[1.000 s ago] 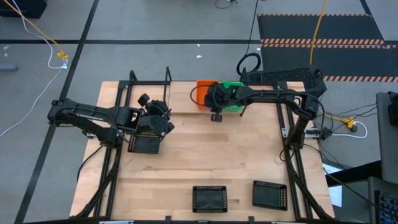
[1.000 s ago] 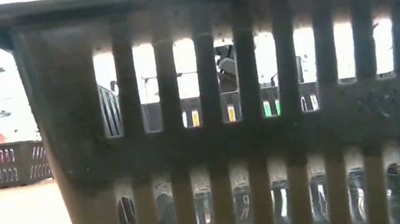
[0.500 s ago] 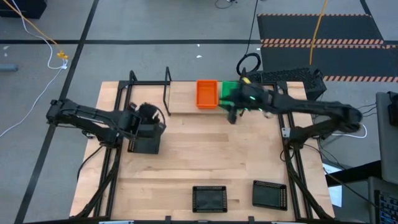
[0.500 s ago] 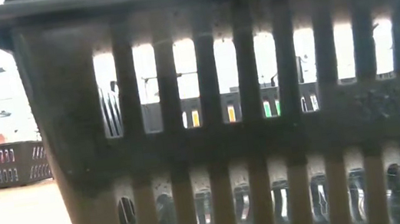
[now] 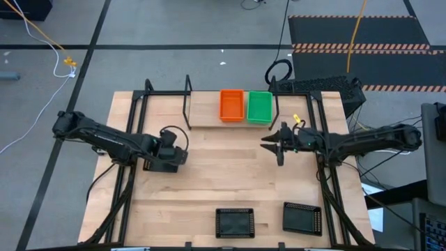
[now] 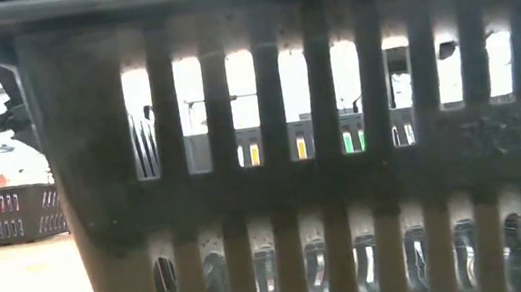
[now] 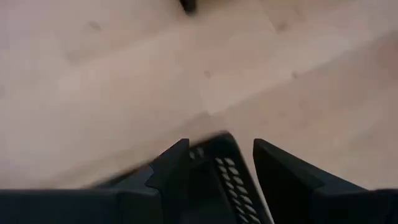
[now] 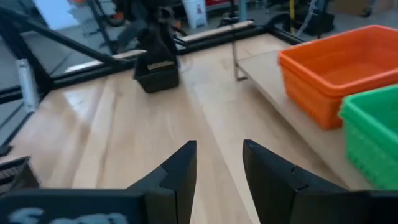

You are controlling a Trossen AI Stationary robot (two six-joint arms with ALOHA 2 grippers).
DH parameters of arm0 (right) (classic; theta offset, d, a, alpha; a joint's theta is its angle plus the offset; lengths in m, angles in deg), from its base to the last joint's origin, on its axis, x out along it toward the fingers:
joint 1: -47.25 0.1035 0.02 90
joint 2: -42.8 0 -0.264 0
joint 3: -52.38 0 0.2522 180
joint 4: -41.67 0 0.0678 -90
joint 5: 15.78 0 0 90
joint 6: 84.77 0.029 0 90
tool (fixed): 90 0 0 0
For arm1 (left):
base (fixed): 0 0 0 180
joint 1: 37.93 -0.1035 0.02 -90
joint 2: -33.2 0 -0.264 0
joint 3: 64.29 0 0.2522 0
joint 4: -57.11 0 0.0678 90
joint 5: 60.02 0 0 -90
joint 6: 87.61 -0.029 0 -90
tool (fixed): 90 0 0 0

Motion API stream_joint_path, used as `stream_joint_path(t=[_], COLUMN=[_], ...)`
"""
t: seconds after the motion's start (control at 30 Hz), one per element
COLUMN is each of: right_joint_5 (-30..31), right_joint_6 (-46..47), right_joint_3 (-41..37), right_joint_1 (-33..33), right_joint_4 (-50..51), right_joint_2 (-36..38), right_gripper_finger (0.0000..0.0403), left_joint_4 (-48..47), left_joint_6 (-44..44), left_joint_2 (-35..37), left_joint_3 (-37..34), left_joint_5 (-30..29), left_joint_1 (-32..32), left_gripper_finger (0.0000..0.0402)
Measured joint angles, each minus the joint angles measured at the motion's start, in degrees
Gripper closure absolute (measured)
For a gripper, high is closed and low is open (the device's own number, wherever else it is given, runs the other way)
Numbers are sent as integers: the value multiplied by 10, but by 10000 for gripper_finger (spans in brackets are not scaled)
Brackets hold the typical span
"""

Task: Stack baskets on shelf by color
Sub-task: Put the top black bin on the shelf

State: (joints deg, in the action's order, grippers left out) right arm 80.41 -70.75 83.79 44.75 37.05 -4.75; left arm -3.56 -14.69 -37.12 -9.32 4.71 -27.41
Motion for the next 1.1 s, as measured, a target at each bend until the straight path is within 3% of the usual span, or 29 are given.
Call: stream_joint_path(t=[0.23, 0.43, 0.6, 0.73, 0.87, 0.97, 1.1], right_joint_5=[-2, -3, -7, -36, -45, -49, -50], right_joint_6=[-18, -27, -13, -12, -12, -12, -42], right_joint_3=[-42, -49, -49, -49, -49, -49, -40], right_joint_1=[1, 1, 4, 4, 4, 4, 4], right_joint_4=[-101, -116, -118, -119, -124, -131, -134], right_joint_2=[-7, -10, -12, -12, -12, -12, -21], right_gripper_finger=[280, 280, 280, 280, 280, 280, 280], left_joint_4=[18, 51, 104, 71, -47, -182, -362], left_joint_6=[33, 21, -23, -25, -17, -13, -44], left_joint_2=[-17, -85, -132, -118, -89, -78, -83], left_joint_3=[-4, -5, -5, 25, 112, 222, 409], left_joint_5=[71, 116, 188, 205, 182, 143, 25], left_joint_1=[2, 2, 2, 15, 46, 74, 93], left_gripper_finger=[222, 230, 297, 381, 391, 396, 397])
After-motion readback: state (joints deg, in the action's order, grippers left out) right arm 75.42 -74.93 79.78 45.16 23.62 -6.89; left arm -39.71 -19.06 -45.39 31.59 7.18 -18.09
